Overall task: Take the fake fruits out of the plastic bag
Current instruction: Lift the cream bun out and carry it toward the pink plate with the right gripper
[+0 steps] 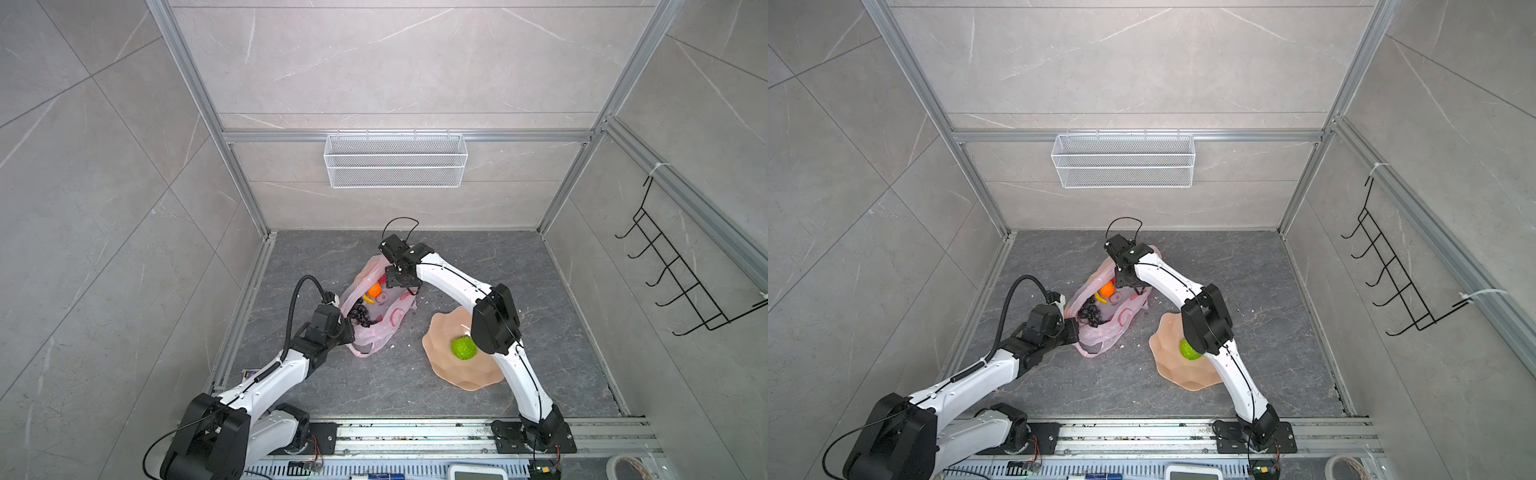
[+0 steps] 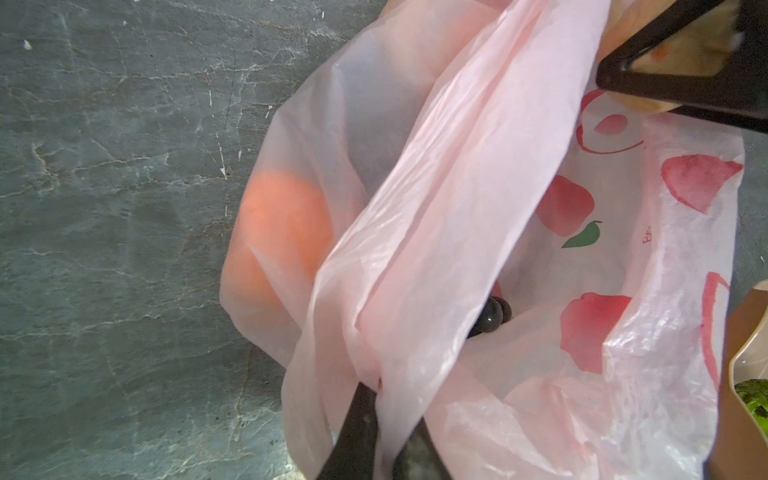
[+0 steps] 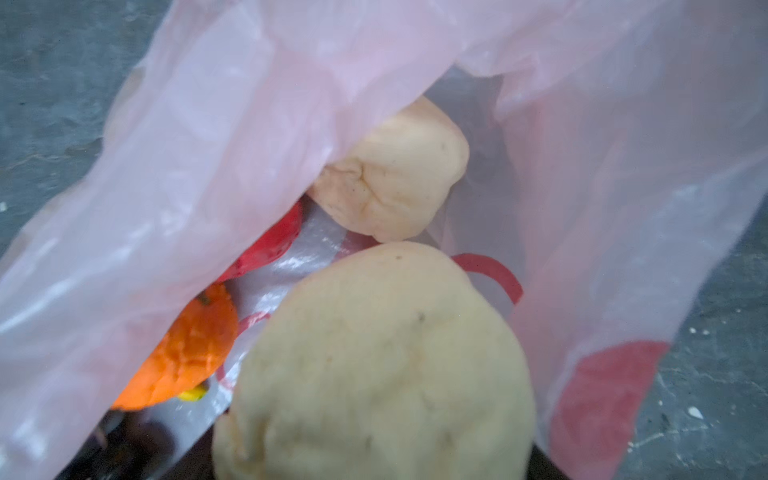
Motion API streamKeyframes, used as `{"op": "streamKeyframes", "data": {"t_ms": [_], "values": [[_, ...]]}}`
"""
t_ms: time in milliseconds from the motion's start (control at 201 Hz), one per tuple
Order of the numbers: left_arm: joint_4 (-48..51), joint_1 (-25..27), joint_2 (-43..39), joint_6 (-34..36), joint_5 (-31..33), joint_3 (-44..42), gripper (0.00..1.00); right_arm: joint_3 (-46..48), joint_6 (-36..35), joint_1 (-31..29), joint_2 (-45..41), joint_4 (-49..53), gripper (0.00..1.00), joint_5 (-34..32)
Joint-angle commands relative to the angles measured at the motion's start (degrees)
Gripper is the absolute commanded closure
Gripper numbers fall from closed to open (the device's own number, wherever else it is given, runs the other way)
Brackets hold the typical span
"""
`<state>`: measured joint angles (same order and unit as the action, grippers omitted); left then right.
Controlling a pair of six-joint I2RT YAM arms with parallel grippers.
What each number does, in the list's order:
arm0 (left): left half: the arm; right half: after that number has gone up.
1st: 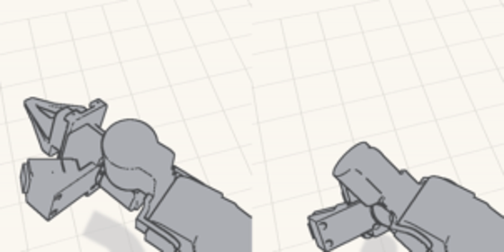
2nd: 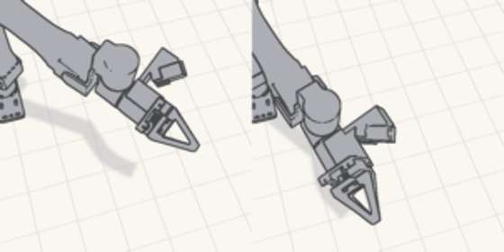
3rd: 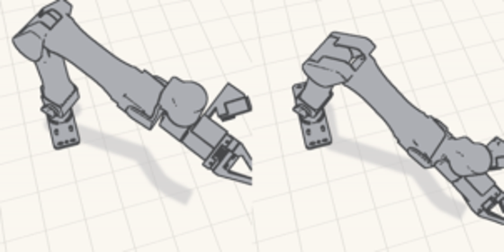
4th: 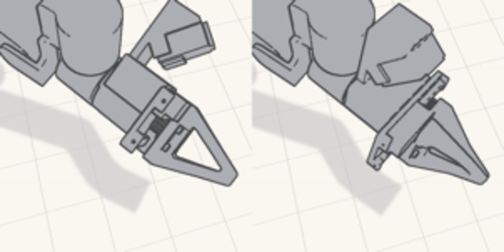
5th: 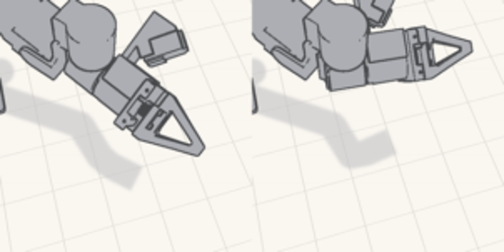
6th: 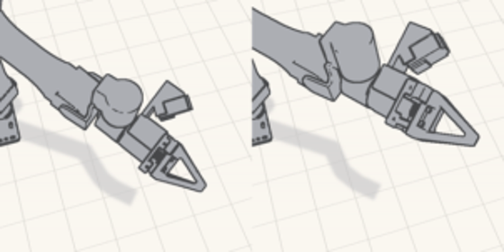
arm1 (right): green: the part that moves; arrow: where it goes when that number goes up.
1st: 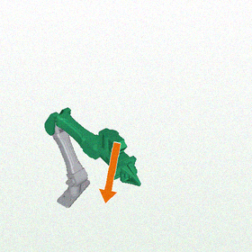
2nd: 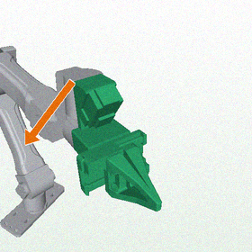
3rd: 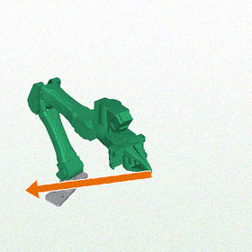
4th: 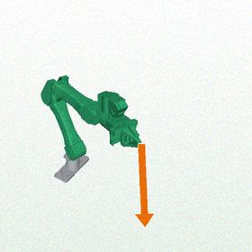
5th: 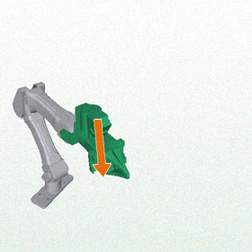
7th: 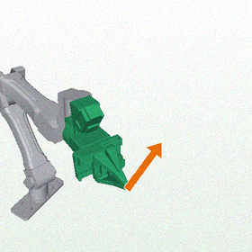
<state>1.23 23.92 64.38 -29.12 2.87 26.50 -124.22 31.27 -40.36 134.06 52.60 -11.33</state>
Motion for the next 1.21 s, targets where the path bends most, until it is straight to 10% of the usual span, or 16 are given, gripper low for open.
{"op": "streamKeyframes", "data": {"t_ms": [0, 1200], "values": [[-0.5, 0.3, 0.1, 0.2, 0.6, 0.9, 0.90, 5.9, -0.6, -0.1, -6.9, -3.1, 0.30, 6.1], [-0.8, 0.3, -1.0, 0.6, 0.4, -0.6, 0.90, 69.5, 8.6, 21.0, -58.4, -11.5, 0.32, 30.7]]}}
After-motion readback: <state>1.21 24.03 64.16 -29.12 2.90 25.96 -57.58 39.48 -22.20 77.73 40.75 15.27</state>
